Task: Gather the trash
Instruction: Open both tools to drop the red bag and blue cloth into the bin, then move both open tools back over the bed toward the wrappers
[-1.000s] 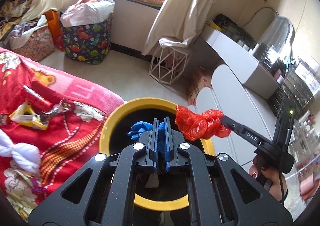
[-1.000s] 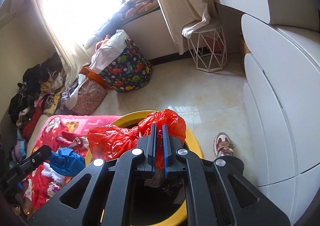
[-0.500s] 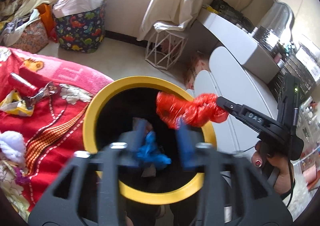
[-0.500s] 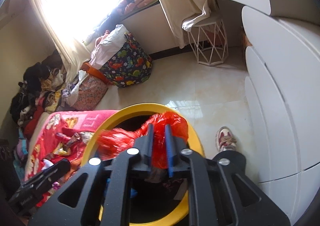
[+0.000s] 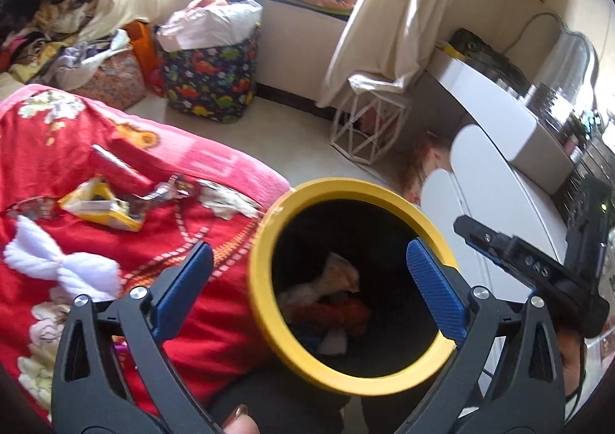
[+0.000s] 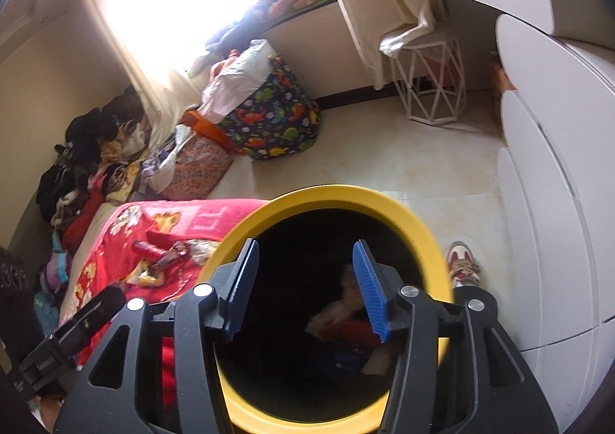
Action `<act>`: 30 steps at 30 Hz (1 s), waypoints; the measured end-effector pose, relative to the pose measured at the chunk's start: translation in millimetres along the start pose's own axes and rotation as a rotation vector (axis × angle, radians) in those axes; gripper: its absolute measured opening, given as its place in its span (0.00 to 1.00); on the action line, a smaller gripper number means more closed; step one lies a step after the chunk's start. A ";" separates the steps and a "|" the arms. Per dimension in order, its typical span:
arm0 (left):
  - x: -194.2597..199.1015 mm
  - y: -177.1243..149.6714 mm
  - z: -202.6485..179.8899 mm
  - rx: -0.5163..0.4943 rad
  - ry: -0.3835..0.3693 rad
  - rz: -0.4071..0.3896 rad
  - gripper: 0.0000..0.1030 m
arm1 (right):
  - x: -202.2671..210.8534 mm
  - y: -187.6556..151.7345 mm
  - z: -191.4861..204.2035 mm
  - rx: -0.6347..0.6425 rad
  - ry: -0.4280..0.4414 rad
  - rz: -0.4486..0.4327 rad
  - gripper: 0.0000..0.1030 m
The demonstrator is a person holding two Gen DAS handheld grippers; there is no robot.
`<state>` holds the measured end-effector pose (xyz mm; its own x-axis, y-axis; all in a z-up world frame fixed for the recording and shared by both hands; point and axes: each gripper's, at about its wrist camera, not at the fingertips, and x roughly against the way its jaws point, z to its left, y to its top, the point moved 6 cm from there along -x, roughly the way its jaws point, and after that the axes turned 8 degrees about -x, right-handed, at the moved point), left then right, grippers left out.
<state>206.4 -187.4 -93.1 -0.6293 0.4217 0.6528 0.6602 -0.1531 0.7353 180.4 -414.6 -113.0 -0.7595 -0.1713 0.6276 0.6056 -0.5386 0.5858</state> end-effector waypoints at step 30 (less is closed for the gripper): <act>56.8 0.3 121.9 0.155 0.203 -0.093 0.89 | -28.0 -60.7 138.3 0.264 0.169 0.123 0.57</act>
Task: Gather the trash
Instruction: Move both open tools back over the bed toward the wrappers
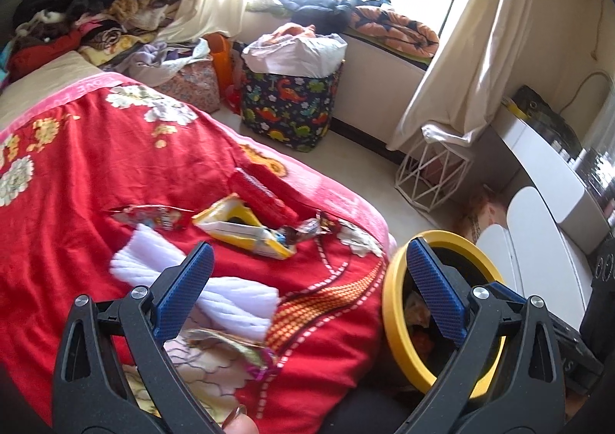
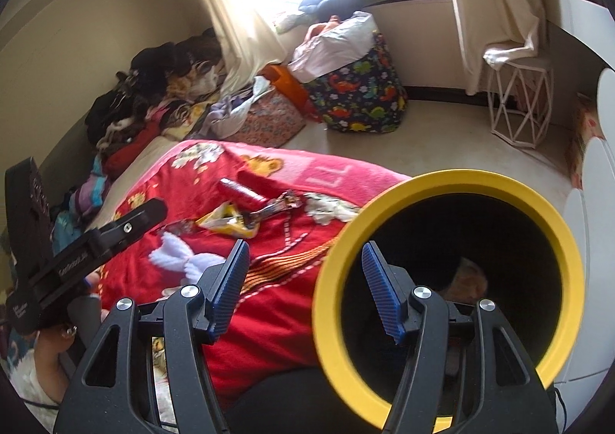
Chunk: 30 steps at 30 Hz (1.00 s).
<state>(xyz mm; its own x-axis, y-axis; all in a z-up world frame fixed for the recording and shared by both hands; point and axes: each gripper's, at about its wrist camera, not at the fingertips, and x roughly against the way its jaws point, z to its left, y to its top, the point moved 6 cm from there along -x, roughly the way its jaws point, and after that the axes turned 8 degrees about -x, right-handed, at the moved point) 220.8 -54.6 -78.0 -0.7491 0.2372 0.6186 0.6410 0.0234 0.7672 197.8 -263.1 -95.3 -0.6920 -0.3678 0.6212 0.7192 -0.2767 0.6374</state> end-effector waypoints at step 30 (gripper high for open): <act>-6.6 -19.9 137.9 0.208 0.121 0.016 0.89 | -86.5 -71.0 110.6 0.284 0.101 0.272 0.57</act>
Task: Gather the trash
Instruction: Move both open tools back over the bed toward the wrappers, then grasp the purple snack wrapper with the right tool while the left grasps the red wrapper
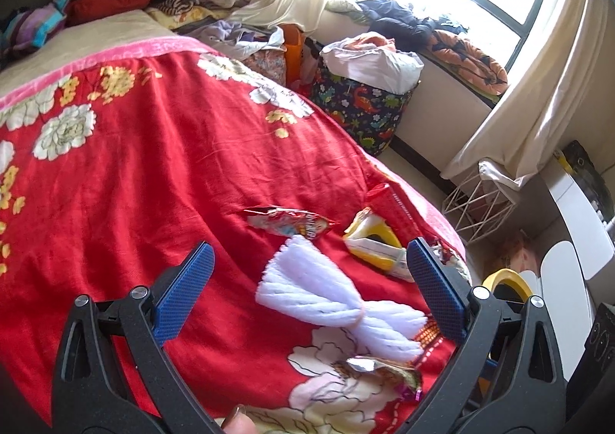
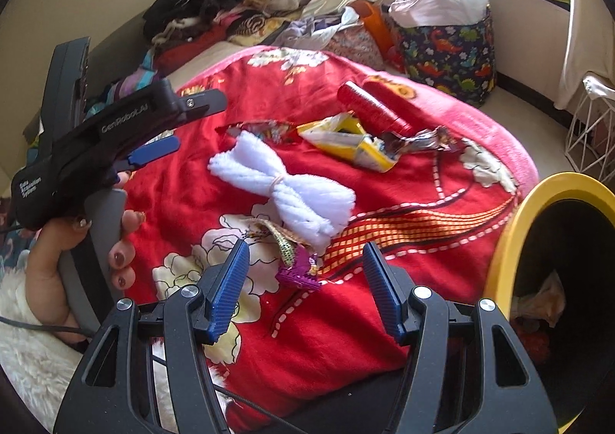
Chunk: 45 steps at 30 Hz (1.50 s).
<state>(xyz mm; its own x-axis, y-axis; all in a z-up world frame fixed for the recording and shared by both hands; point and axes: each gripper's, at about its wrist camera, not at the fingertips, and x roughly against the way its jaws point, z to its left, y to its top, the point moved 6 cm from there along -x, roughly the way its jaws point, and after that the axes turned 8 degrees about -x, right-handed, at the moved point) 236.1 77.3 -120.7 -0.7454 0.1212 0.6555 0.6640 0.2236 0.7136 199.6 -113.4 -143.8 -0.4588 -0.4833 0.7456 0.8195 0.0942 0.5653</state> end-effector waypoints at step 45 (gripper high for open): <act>-41.3 11.8 31.3 0.267 -0.138 0.054 0.19 | -27.1 -13.0 13.0 0.029 0.034 0.070 0.24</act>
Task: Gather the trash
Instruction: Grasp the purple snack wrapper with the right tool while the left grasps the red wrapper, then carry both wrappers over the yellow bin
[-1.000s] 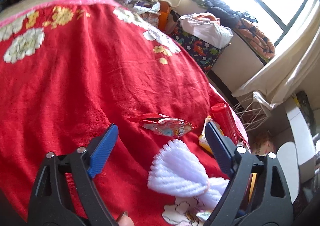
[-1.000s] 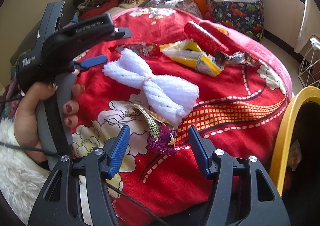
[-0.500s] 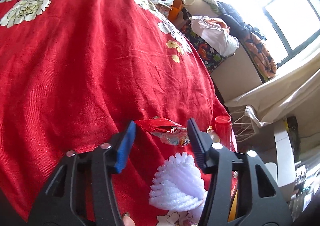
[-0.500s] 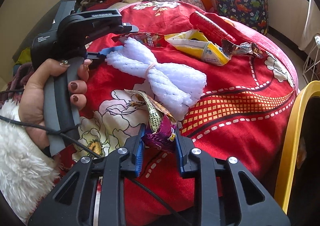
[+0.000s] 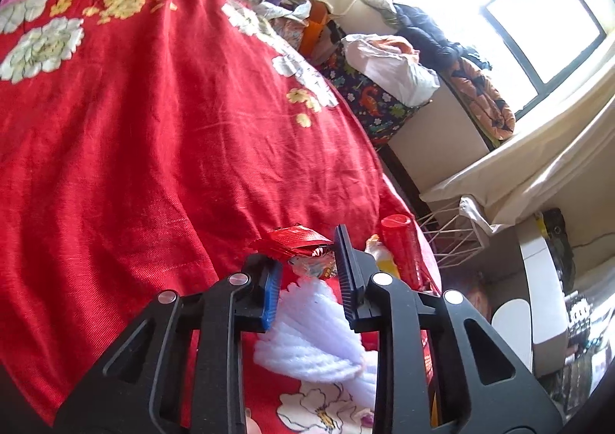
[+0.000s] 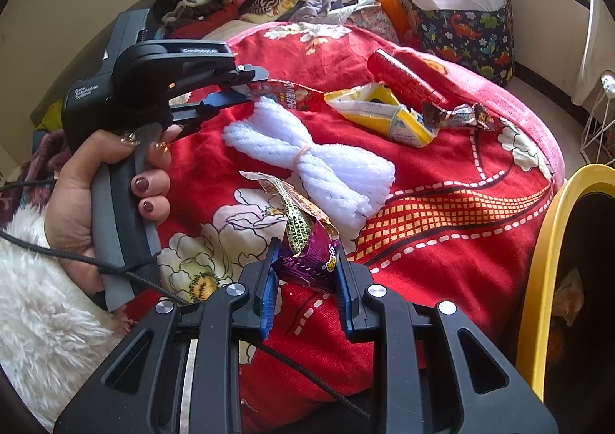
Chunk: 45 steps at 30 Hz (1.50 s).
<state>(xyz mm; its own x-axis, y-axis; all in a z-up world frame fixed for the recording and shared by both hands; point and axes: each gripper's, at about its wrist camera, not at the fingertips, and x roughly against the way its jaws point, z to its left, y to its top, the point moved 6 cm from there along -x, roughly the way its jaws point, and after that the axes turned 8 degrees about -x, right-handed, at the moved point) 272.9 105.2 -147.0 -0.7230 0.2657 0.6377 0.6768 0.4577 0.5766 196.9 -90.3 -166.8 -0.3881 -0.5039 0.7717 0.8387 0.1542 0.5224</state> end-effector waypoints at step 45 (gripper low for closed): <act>38.2 -23.0 -118.1 -0.256 -0.109 -0.038 0.18 | 104.5 10.9 -68.5 -0.201 -0.038 -0.226 0.24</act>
<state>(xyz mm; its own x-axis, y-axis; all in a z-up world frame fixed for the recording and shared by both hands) 246.1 4.6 -75.6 -0.7497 0.3489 0.5623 0.6519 0.2435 0.7181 191.7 -199.5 -105.3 -0.5843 -0.4734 0.6592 0.7868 -0.1315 0.6030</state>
